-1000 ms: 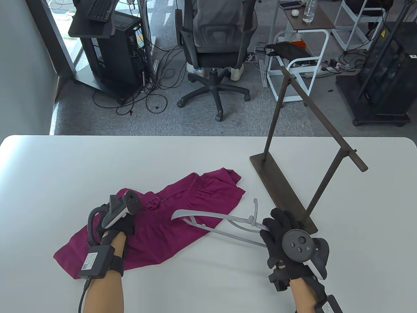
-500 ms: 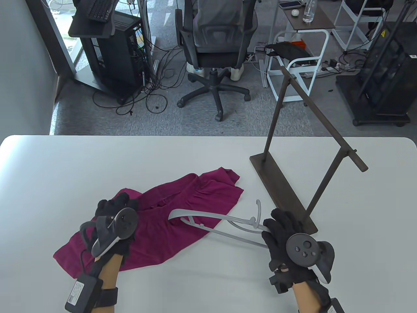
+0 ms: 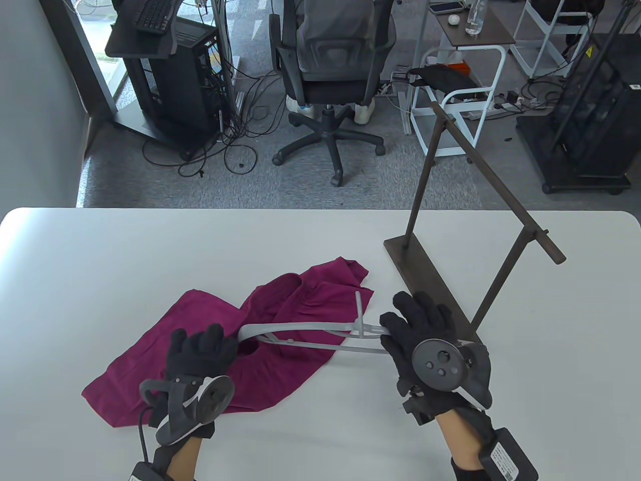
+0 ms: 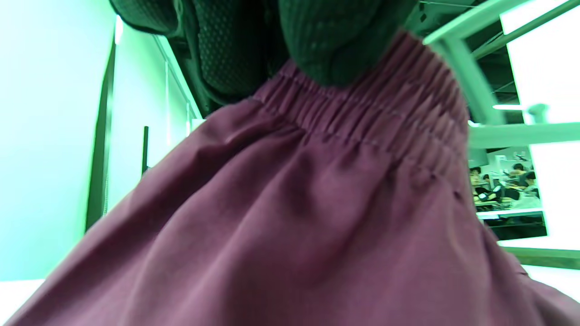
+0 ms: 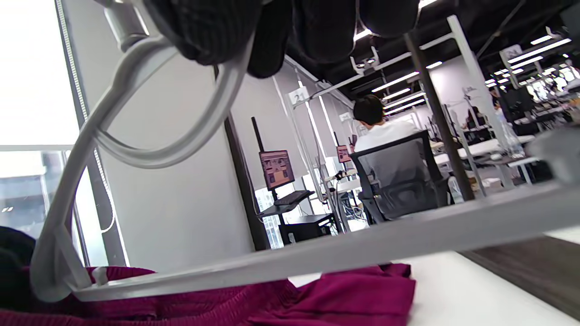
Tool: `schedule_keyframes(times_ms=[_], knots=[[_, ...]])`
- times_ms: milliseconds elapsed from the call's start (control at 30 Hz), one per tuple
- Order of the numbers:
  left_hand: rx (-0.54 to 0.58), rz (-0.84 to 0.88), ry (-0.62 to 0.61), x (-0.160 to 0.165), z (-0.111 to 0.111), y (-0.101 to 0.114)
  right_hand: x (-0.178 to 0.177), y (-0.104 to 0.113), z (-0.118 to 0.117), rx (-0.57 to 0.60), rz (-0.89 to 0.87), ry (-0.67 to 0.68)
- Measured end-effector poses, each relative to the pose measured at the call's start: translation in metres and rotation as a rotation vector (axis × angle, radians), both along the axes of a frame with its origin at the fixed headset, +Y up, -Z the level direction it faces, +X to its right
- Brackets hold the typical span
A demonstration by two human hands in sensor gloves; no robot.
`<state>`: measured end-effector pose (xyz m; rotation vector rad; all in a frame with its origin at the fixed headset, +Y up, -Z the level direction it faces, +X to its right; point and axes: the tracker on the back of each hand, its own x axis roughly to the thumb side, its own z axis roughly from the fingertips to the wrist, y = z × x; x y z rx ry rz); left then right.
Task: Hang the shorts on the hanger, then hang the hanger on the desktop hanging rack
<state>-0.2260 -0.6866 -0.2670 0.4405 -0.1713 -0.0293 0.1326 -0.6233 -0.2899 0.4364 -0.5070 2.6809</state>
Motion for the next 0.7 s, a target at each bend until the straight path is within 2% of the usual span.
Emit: schedule_keyframes(times_ms=[100, 200, 333, 433, 600, 700], knots=[[0.003, 0.027, -0.016, -0.004, 0.001, 0.000, -0.028, 0.012, -0.007, 0.018, 0.093, 0.048], [0.014, 0.094, -0.040, -0.009, 0.002, 0.002, -0.049, 0.008, -0.015, -0.013, 0.083, 0.088], [0.017, 0.162, -0.086, -0.010, 0.004, 0.005, -0.073, -0.012, -0.024, -0.064, 0.076, 0.132], [0.032, 0.214, -0.130, -0.009, 0.004, 0.006, -0.088, -0.035, -0.034, -0.166, 0.003, 0.177], [-0.010, 0.277, -0.149, -0.012, -0.002, 0.002, -0.095, -0.071, -0.045, -0.315, -0.167, 0.206], [-0.036, 0.304, -0.119, -0.018, -0.008, -0.002, -0.094, -0.084, -0.046, -0.357, -0.240, 0.211]])
